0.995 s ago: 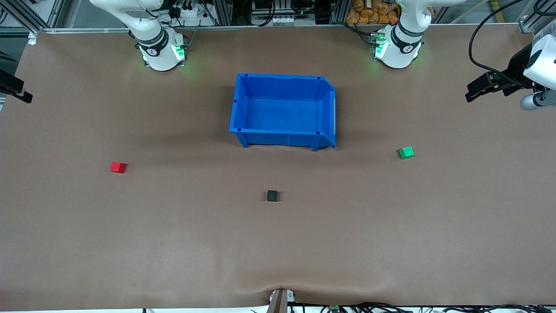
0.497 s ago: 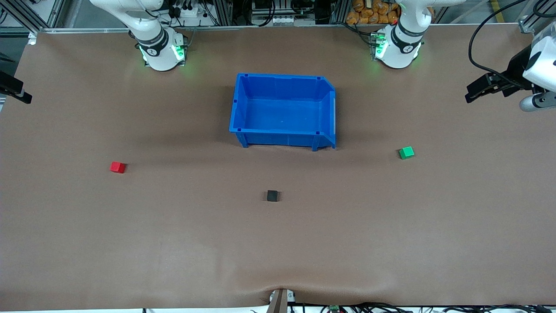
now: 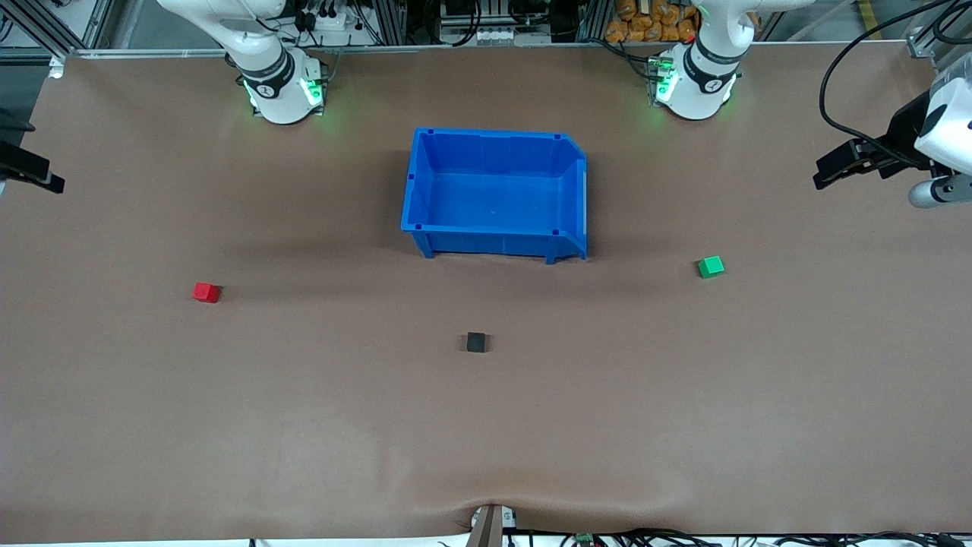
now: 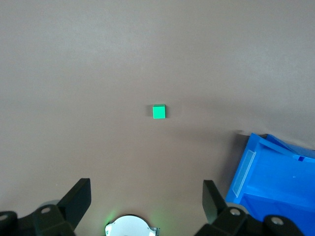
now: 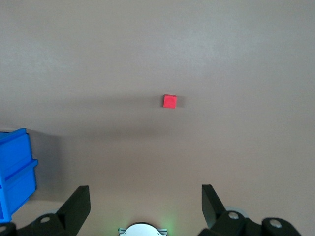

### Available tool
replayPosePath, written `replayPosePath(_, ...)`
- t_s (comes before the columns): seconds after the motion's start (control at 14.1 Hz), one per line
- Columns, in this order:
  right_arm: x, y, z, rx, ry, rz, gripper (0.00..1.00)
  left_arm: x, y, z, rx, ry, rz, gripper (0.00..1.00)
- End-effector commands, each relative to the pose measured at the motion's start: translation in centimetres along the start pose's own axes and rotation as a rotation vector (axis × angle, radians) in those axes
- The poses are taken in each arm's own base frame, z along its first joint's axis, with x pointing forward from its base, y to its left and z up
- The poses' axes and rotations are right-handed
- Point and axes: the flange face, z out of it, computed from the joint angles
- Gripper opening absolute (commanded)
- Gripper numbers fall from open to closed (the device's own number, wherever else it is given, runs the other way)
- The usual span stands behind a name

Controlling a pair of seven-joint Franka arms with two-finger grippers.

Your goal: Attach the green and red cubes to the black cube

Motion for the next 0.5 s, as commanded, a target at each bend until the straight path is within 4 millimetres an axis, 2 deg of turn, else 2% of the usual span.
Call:
replayPosePath(0.0,2.0,1.6,2.0,0.002,-0.033,0.02,1.0,0.1,0.0,-0.4,0.025,-0.007,0.004,1.0)
replayPosePath(0.07,2.9,3.5,3.1,0.018,-0.016,0.052,1.0,0.1,0.0,-0.4,0.025,-0.007,0.004,1.0)
replayPosePath(0.14,4.5,4.3,4.7,0.013,0.003,0.059,1.0,0.1,0.0,-0.4,0.025,-0.007,0.004,1.0)
replayPosePath(0.36,9.0,5.2,12.2,0.032,-0.069,0.067,1.0,0.1,-0.2,-0.1,0.025,-0.01,0.001,1.0)
replayPosePath(0.43,9.9,5.1,13.3,0.067,-0.049,0.072,1.0,0.1,-0.2,0.1,0.025,-0.015,0.001,1.0)
